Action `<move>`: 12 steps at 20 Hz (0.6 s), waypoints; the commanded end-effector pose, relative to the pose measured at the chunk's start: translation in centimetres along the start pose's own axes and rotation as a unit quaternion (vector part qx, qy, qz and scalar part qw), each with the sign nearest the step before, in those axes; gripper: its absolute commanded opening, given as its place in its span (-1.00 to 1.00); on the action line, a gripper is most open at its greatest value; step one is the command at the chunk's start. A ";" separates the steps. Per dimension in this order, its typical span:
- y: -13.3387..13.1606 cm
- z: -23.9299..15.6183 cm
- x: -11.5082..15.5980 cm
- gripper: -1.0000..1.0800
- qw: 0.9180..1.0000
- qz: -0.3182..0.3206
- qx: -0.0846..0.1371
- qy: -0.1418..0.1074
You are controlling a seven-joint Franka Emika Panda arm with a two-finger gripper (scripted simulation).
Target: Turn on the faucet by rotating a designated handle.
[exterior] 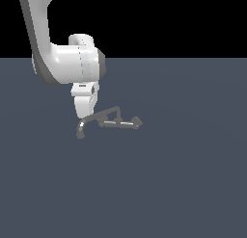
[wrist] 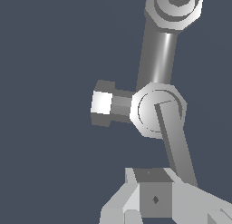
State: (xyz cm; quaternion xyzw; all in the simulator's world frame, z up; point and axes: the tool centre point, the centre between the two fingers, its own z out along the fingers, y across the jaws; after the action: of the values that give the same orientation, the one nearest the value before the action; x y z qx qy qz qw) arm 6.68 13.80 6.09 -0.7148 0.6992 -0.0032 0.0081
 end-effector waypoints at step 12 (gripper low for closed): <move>2.8 0.0 1.5 -1.00 1.000 0.003 -0.001 0.002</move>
State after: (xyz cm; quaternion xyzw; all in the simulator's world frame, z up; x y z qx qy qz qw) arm 4.07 13.91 6.12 -0.7189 0.6950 -0.0015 0.0093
